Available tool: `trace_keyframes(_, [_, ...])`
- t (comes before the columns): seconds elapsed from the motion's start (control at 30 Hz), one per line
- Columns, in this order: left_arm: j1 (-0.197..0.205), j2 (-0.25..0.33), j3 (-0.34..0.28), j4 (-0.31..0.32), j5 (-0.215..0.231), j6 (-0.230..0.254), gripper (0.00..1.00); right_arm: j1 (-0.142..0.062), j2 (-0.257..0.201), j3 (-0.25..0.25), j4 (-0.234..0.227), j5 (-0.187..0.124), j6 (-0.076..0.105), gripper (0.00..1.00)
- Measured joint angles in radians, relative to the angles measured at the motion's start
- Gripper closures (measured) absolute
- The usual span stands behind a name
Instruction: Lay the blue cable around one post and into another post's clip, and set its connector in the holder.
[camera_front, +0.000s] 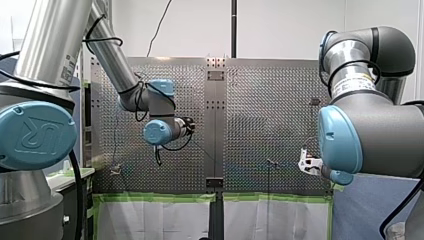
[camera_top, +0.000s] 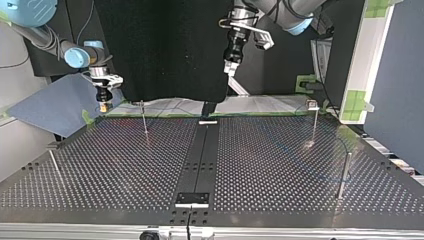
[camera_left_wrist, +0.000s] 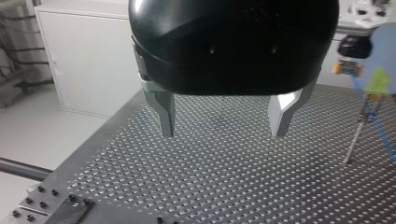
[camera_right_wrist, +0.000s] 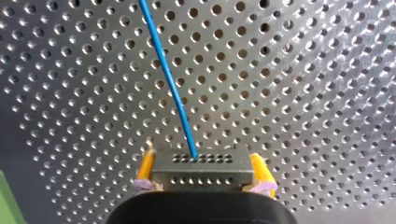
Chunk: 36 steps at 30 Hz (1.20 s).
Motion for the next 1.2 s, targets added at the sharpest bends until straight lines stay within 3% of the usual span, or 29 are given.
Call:
trace_keyframes(0.2, [0.000, -0.005, -0.054, 0.010, 0.000, 0.001, 0.00, 0.000, -0.001, -0.020, 0.020, 0.033, -0.016, 1.00])
trace_keyframes(0.37, [0.000, -0.005, -0.093, 0.009, 0.001, 0.001, 0.00, 0.001, -0.009, -0.037, 0.052, 0.038, -0.040, 1.00])
trace_keyframes(0.47, [0.000, -0.005, -0.116, 0.008, 0.001, 0.001, 0.00, 0.002, -0.028, -0.045, 0.074, 0.038, -0.045, 1.00])
trace_keyframes(0.8, [0.000, -0.005, -0.191, 0.005, 0.002, 0.001, 0.00, 0.012, -0.113, -0.050, 0.130, 0.035, -0.029, 1.00])
trace_keyframes(1.2, [-0.006, -0.003, -0.199, 0.003, 0.003, -0.002, 0.00, 0.048, -0.219, -0.051, 0.201, 0.036, -0.014, 1.00])
